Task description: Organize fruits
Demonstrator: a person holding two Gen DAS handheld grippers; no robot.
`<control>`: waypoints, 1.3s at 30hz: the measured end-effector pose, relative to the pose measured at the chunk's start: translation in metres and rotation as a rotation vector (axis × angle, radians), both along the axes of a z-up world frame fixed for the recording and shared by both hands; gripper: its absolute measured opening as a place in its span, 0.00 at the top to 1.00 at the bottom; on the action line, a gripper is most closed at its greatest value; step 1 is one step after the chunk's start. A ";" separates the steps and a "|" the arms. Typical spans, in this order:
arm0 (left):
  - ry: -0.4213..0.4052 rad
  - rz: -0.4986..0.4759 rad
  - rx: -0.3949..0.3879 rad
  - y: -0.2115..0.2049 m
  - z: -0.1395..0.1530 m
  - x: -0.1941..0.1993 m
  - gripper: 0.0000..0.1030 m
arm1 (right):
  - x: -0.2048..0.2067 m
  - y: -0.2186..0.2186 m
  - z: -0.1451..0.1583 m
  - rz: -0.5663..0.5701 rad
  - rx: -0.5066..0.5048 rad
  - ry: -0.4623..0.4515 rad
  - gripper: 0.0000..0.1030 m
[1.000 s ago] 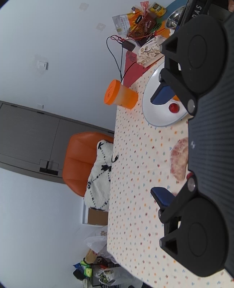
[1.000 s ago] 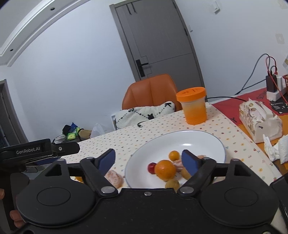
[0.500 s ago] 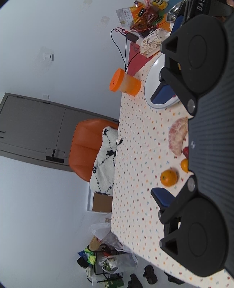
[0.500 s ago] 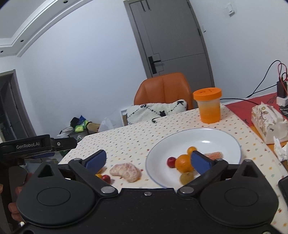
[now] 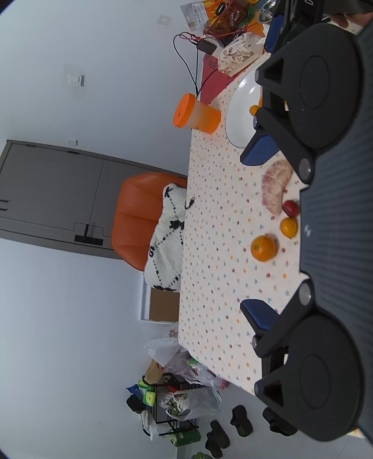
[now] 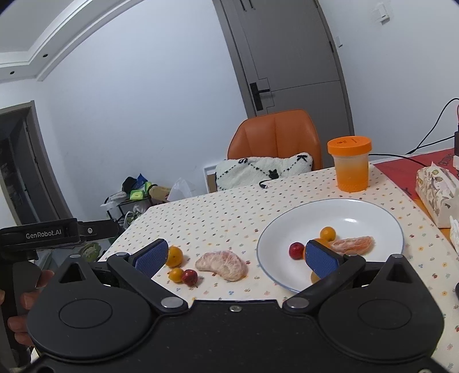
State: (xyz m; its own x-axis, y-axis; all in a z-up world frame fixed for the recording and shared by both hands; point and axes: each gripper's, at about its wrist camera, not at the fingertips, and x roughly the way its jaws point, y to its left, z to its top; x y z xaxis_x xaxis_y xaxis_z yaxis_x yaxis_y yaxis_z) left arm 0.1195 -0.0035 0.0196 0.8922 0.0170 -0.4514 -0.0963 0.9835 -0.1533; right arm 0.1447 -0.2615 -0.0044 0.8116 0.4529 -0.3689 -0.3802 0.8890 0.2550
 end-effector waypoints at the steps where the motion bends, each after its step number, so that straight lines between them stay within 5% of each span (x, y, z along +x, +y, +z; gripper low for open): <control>1: 0.004 0.003 -0.001 0.003 -0.001 -0.001 0.04 | 0.000 0.001 0.000 0.005 -0.002 0.001 0.00; 27: 0.100 0.054 -0.083 0.043 -0.046 0.013 0.05 | 0.018 0.033 -0.034 0.091 -0.030 0.086 0.00; 34: 0.109 0.028 -0.096 0.044 -0.056 0.024 0.09 | 0.033 0.051 -0.043 0.141 -0.064 0.103 0.26; 39: 0.124 0.003 -0.103 0.041 -0.063 0.035 0.22 | 0.044 0.062 -0.047 0.149 -0.098 0.108 0.33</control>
